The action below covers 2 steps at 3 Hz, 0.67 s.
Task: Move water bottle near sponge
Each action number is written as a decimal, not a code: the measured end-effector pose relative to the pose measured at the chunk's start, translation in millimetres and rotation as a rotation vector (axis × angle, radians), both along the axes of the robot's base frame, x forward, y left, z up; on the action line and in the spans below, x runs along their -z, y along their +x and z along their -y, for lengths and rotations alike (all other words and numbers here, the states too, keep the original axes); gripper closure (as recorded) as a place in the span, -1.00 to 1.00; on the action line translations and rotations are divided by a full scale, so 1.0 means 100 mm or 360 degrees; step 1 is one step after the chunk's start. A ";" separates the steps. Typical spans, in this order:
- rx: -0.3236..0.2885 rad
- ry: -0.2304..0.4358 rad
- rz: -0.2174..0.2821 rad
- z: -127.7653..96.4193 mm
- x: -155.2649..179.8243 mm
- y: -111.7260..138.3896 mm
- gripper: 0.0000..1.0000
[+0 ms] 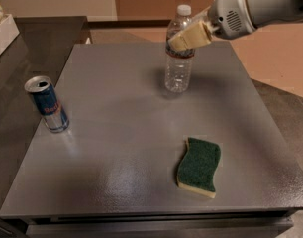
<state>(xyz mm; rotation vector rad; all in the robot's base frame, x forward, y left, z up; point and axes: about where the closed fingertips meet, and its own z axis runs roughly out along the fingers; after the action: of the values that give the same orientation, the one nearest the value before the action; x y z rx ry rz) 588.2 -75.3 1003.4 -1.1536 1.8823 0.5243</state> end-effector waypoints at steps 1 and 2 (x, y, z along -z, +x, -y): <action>0.0020 0.0010 -0.0051 0.15 0.12 -0.44 1.00; 0.0032 0.0006 -0.0085 0.25 0.23 -0.74 1.00</action>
Offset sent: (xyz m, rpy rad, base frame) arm -0.1097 -0.0438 -0.0382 0.0025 0.0817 -0.0388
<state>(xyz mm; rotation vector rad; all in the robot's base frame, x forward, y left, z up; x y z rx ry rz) 514.0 -100.6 980.6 -1.1272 1.9358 0.5519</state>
